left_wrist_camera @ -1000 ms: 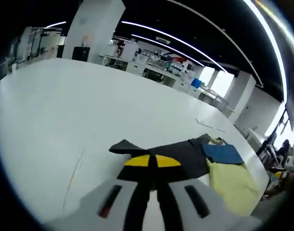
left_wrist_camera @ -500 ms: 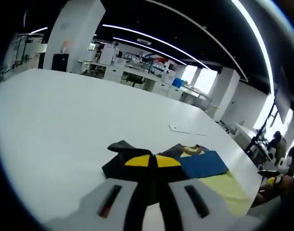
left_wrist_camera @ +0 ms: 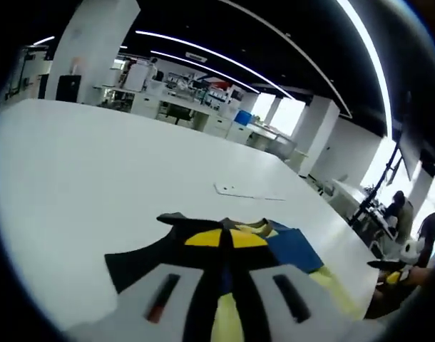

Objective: Fold the garment on the visible template until the final outline fits inside the template.

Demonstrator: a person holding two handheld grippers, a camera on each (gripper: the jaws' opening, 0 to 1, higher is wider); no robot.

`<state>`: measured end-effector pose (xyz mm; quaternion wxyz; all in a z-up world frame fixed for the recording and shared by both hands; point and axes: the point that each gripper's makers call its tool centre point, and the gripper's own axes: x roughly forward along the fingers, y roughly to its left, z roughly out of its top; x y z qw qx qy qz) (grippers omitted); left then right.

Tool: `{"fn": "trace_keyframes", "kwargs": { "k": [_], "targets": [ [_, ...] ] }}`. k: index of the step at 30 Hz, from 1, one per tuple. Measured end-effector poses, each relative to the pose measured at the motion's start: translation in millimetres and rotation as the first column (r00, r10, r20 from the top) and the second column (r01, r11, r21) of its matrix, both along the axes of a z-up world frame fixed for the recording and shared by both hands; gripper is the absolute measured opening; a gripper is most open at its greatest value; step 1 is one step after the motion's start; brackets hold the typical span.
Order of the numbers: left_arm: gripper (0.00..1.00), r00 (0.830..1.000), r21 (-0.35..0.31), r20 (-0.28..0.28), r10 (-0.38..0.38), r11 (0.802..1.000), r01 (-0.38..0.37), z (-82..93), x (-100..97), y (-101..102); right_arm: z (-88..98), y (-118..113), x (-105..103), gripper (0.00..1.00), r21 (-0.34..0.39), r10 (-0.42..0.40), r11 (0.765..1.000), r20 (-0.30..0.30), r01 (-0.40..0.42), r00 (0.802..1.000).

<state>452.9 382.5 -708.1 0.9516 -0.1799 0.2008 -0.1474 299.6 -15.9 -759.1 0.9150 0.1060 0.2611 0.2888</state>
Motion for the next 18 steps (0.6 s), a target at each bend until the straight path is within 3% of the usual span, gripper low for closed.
{"fn": "trace_keyframes", "kwargs": {
  "k": [3, 8, 18],
  "targets": [
    [0.00, 1.000, -0.012, 0.001, -0.015, 1.000, 0.015, -3.1, 13.4, -8, -3.0, -5, 6, 0.99, 0.005, 0.000, 1.000, -0.004, 0.000, 1.000],
    [0.00, 0.998, -0.043, 0.002, -0.059, 0.997, 0.059, -3.5, 18.4, -53, -2.6, -6, 13, 0.99, 0.042, -0.012, 0.999, -0.012, 0.012, 1.000],
    [0.00, 0.989, -0.106, -0.001, -0.145, 0.984, 0.144, -13.6, 36.3, -105, -13.7, -4, 19, 0.99, 0.057, -0.017, 0.998, -0.024, 0.019, 1.000]
  ]
}}
